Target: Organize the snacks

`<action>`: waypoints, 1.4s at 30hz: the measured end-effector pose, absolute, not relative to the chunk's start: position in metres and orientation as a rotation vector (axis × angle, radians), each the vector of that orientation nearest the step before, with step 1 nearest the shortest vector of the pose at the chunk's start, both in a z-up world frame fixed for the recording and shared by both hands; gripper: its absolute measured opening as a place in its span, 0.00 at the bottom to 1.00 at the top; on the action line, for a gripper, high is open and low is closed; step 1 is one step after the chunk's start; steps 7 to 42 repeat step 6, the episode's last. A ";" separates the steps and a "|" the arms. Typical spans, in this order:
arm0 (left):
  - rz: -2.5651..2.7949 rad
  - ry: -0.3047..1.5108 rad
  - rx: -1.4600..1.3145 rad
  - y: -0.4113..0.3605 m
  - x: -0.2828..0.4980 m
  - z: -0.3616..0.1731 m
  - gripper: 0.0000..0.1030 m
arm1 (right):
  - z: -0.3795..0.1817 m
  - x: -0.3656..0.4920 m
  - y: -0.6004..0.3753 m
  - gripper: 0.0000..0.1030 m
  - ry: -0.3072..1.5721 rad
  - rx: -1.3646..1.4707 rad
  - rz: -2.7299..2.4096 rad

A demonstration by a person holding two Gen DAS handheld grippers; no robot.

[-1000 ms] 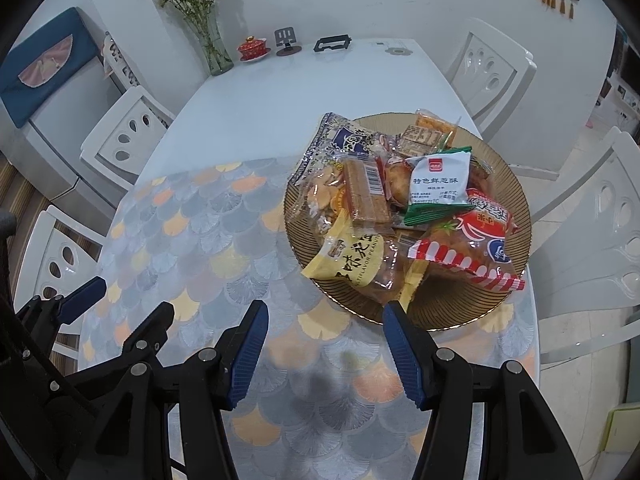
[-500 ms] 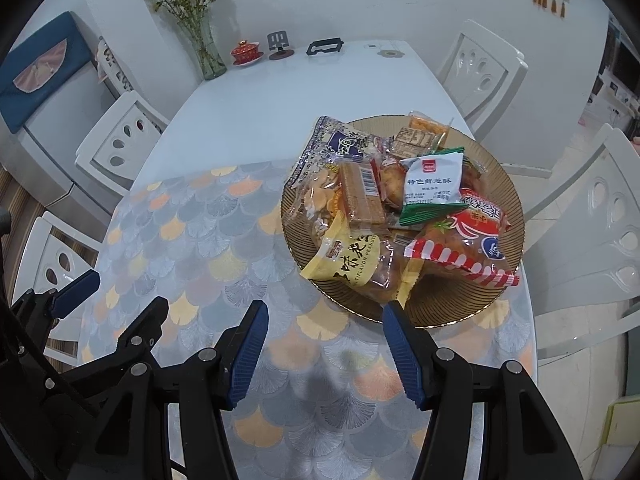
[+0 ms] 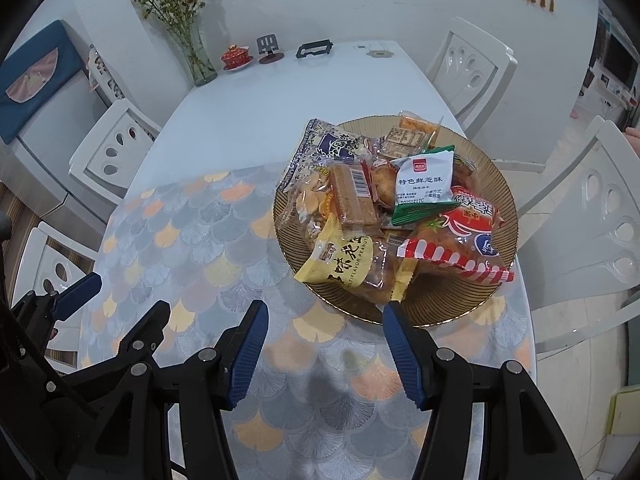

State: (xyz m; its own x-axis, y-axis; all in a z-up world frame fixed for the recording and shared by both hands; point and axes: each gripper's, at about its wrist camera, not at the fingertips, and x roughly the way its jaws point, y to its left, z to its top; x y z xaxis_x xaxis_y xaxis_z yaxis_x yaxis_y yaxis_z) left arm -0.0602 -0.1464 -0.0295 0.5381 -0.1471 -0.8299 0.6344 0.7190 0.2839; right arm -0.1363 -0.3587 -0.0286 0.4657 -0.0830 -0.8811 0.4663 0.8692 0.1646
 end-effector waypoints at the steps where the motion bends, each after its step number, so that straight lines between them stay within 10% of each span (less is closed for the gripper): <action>1: -0.497 0.884 0.612 -0.145 -0.059 -0.030 0.66 | -0.029 -0.136 -0.358 0.56 1.039 0.414 -0.349; 42: -0.485 0.863 0.591 -0.137 -0.055 -0.028 0.66 | -0.029 -0.133 -0.353 0.56 1.045 0.407 -0.350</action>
